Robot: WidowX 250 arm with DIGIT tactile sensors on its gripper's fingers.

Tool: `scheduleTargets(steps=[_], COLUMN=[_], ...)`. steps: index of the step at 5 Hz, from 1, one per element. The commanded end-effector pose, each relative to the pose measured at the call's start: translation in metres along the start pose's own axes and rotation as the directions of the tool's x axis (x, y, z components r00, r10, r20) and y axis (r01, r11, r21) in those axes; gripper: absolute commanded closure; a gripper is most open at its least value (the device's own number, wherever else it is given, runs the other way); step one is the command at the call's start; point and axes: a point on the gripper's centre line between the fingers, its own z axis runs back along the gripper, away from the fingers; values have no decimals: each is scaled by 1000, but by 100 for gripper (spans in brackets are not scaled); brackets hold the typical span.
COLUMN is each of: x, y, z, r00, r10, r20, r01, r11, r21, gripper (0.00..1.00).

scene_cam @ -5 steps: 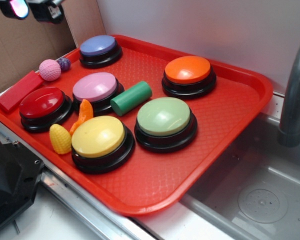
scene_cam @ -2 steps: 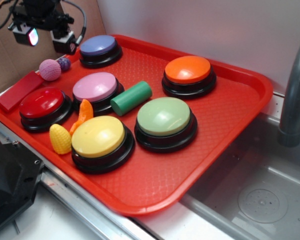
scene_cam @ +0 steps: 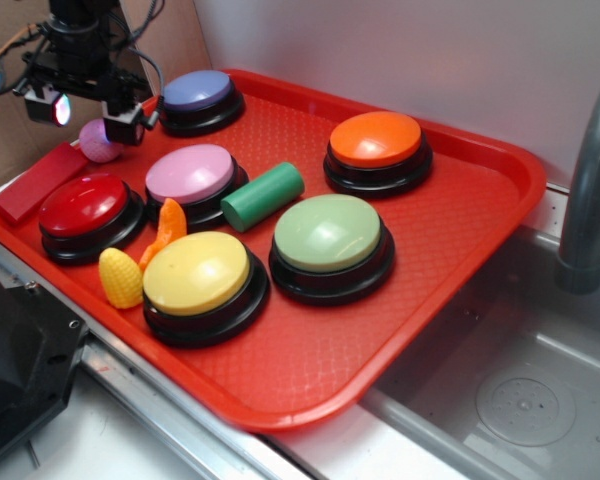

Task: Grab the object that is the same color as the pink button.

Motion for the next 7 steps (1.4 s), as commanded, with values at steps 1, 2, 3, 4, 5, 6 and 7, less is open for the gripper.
scheduleTargets(steps=[1,2,3,4,5,6,7], x=[8,6,4,6,3,-5,-11], y=[7,10,8,-1,-16,-35,-63], z=[-3,1,16,46,80,109,135], r00=[999,1000,1000,998,988,969,931], r10=[-21,-14,1,-58,-157,-241,-345], r20=[24,9,15,1,14,56,120], r01=[25,16,1,57,155,246,364], r11=[989,989,989,976,948,918,859], r21=[-145,-148,-150,-210,-278,-312,-360], gripper=[28,100,100,100,100,100,100])
